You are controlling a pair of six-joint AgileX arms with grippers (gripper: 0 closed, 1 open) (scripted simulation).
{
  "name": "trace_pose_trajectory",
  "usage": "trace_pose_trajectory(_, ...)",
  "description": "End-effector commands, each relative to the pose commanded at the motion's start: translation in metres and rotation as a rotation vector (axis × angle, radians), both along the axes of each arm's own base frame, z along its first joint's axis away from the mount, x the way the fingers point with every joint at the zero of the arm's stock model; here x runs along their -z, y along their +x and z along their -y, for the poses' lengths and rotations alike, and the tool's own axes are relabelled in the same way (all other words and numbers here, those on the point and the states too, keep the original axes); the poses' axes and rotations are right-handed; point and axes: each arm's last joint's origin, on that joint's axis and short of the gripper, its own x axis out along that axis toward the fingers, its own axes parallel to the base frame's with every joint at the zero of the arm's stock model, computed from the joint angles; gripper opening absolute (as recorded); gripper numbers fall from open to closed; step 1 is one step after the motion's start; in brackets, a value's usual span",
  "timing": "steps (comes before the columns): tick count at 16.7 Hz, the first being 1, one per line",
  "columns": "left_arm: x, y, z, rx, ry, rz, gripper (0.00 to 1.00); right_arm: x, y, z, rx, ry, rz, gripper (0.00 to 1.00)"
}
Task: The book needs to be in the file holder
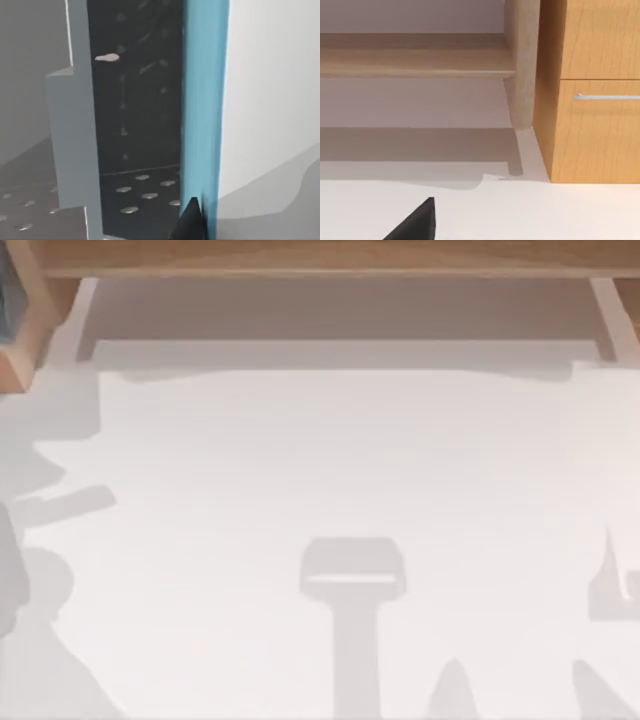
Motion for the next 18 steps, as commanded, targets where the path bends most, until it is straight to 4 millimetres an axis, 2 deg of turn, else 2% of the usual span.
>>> trace_pose_trajectory(7, 0.0, -0.001, -0.001, -0.004, 0.002, 0.001, 0.0, 0.0, 0.0, 0.0, 0.0, 0.0, 0.0, 1.0)
trace_pose_trajectory(14, 0.002, 0.026, 0.0, 0.0, 0.003, 0.006, 0.0, 0.0, 0.0, 0.0, 0.0, 0.0, 0.0, 1.0)
trace_pose_trajectory(18, 0.005, 0.03, 0.001, 0.0, 0.0, 0.0, 0.0, 0.0, 0.0, 0.0, 0.0, 0.0, 0.0, 1.0)
